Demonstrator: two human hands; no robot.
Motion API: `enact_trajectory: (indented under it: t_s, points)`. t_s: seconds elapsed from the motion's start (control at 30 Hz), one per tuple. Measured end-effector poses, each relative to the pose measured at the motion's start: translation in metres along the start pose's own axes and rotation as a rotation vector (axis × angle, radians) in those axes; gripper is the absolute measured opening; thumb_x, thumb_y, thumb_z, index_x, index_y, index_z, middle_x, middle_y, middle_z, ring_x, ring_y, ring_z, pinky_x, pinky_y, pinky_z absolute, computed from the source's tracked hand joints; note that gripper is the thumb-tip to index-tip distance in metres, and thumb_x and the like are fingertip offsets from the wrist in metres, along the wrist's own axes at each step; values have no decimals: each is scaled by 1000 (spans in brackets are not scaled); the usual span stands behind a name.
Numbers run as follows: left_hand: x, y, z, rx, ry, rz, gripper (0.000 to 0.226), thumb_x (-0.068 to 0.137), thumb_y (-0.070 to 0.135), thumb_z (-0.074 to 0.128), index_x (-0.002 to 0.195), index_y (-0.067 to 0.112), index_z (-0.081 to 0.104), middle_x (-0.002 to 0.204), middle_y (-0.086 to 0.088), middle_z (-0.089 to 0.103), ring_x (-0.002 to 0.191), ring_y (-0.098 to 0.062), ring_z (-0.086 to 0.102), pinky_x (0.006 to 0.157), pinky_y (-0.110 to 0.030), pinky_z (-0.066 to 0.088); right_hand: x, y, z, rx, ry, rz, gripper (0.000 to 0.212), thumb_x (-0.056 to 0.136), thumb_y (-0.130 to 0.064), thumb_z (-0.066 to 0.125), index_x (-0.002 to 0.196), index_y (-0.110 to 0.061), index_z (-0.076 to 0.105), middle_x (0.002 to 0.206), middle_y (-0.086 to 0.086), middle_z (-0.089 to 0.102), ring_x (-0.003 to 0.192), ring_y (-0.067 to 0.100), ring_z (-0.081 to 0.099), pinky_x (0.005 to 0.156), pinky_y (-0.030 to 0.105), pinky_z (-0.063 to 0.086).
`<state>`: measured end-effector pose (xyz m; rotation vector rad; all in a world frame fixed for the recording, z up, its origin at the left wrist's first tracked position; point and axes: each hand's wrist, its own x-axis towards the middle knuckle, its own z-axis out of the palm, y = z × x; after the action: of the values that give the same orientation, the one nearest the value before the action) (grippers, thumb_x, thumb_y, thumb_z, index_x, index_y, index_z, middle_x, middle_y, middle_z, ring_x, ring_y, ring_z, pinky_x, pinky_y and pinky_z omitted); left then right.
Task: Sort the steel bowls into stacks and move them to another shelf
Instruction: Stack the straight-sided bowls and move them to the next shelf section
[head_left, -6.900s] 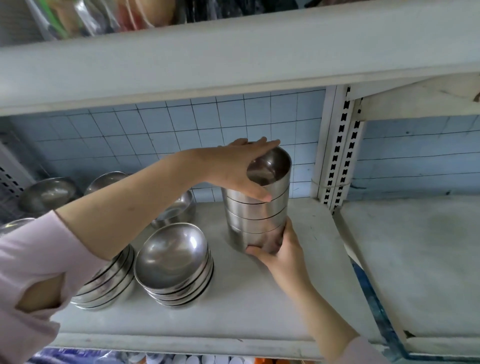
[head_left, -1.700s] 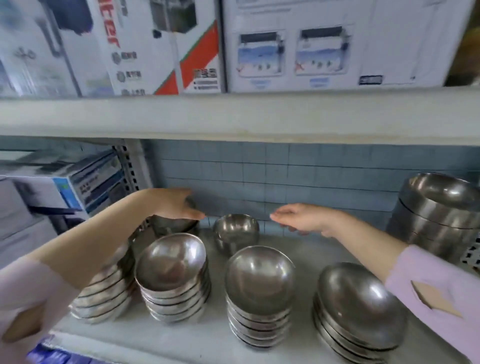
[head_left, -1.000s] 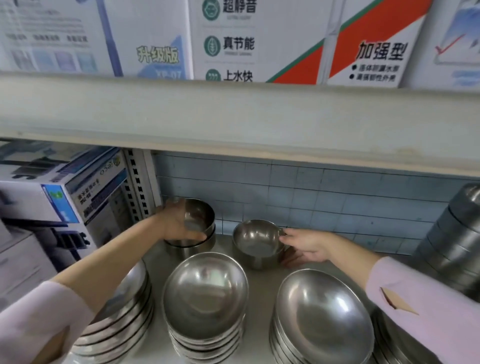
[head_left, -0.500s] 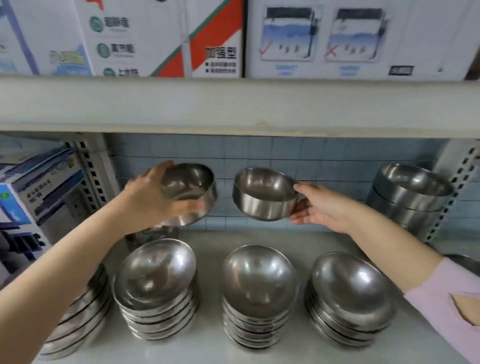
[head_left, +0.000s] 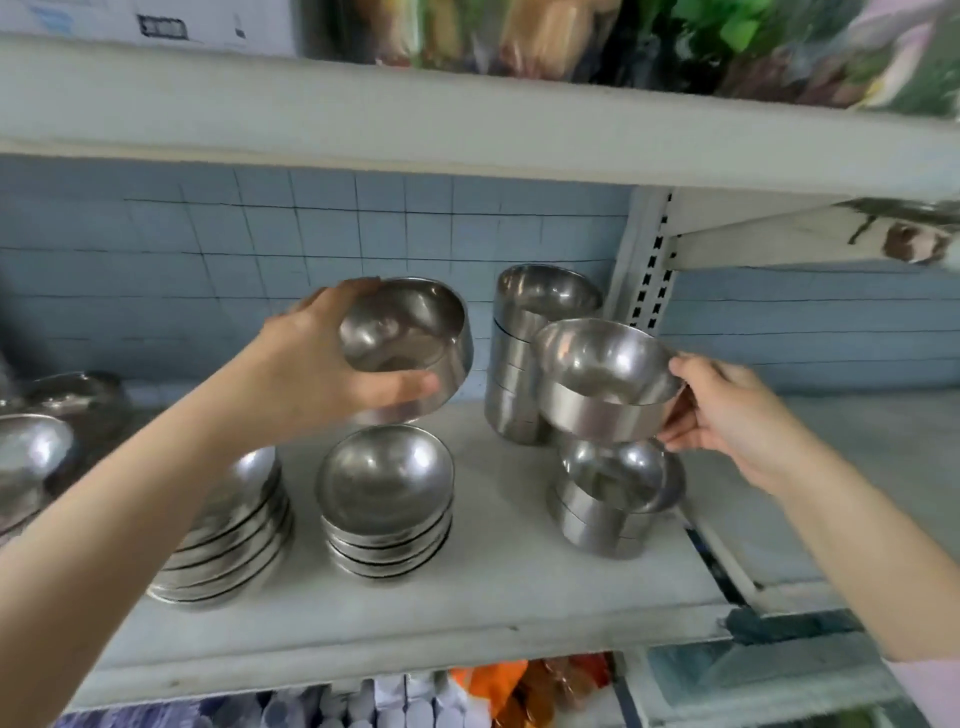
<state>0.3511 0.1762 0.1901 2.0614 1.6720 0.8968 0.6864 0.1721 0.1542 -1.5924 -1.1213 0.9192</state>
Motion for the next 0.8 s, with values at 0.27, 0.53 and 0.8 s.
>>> enact_trajectory:
  t_s: [0.27,0.53,0.8]
  points:
    - [-13,38,50,34,23,-33,118,37,82,68,142,45,28,143,5,45,131,-24,43,107,-48,40,18,63,-23,-107,-7,-39,40,105,-18,39,144,-15,45,59,8,57,48,18,50,39,22,44]
    - [-24,51,60,130,74,-13,123,36,82,63,146,40,27,143,5,43,132,-25,39,107,-43,35,23,86,-24,-286,20,-229,41,102,-27,39,137,-18,57,116,3,70,93,19,63,79,20,44]
    - [-28,60,68,99,77,-6,125,35,80,61,147,37,27,139,10,42,134,-22,36,102,-32,30,14,96,-36,-226,-254,-217,86,82,-75,44,154,-34,21,154,-13,27,136,7,33,111,33,28]
